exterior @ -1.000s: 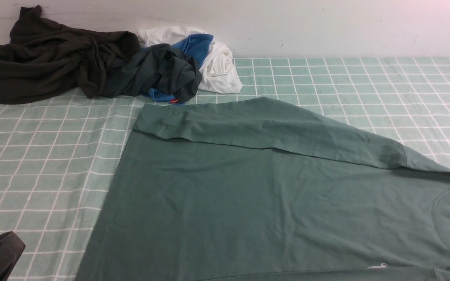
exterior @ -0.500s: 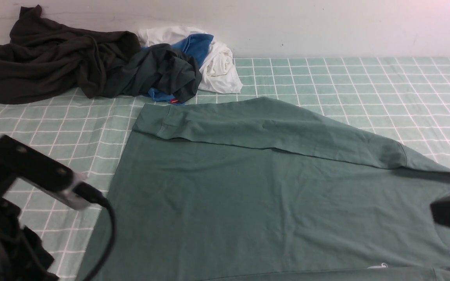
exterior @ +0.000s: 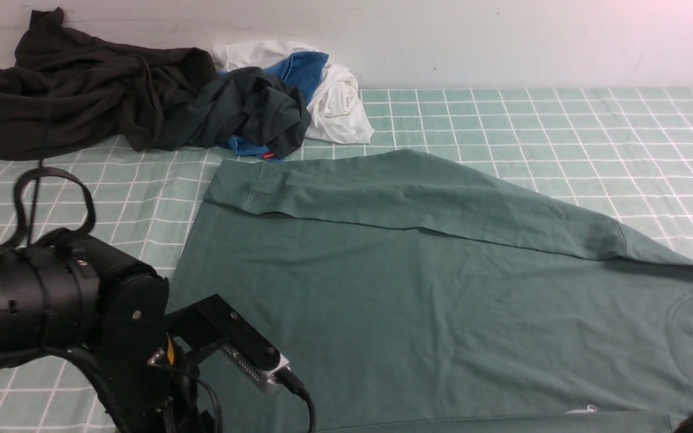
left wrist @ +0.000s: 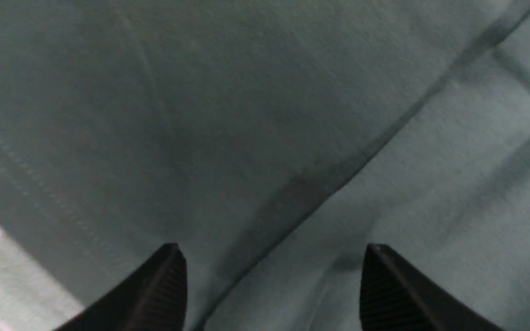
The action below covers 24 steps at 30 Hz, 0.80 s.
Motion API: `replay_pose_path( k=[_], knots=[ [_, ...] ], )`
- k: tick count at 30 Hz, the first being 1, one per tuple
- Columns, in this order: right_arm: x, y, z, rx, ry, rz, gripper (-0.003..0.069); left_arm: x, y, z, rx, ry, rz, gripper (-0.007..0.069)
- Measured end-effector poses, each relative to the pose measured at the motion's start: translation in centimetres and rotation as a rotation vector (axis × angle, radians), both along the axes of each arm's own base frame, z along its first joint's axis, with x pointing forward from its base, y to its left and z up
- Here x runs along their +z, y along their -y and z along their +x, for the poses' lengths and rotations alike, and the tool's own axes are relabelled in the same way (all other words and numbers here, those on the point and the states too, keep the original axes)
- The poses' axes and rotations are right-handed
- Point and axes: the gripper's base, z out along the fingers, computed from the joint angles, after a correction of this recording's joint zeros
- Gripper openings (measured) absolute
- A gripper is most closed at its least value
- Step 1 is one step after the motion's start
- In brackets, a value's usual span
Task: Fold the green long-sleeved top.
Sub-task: Use the left arm to clamp the cuff closest to it, then use the left arm to drag and place the cuff at the centered position on the left edge of the fabric
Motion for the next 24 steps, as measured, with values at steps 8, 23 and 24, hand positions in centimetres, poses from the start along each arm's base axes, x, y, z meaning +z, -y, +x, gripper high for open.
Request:
replay_pose_path(
  k=[8,23,24],
  knots=[
    [0.3,-0.1,0.6,-0.014,0.074,0.021,-0.0014,-0.9,0.5,0.3,0.017,-0.081,0.019,0.0133],
    [0.5,0.5,1.9,-0.159,0.177,0.001,0.0004,12.5,3.2,6.2,-0.031,0.166,-0.053,-0.0001],
    [0.6,0.6,2.0,-0.170,0.186,0.001,0.0006,13.2,3.3,6.5,-0.032,0.179,-0.059,-0.0001]
  ],
)
